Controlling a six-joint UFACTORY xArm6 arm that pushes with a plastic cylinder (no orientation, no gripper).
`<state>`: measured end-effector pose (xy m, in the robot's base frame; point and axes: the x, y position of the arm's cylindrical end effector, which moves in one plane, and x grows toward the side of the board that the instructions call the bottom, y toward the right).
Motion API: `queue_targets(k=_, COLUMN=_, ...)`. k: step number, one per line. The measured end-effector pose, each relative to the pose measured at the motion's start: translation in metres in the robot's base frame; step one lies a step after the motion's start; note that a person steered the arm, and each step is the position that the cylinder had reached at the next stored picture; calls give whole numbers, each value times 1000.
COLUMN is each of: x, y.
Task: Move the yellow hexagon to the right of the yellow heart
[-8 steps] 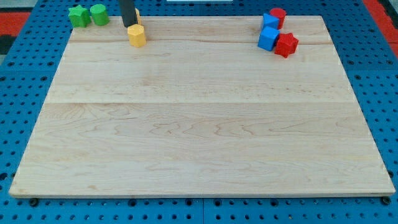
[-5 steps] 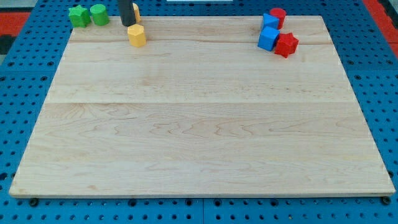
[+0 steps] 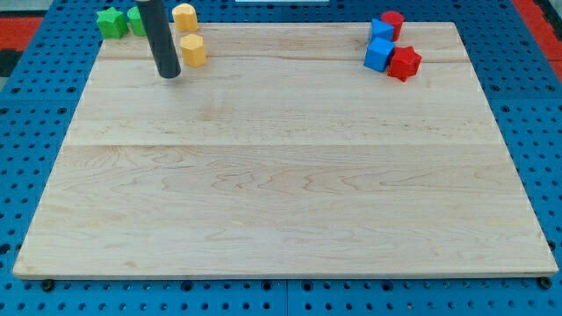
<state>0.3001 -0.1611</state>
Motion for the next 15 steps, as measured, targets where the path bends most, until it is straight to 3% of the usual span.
queue_targets(k=3, x=-64, y=40)
queue_targets(k=5, x=-68, y=86)
queue_targets(k=9, x=-59, y=20)
queue_targets(k=15, x=-83, y=32)
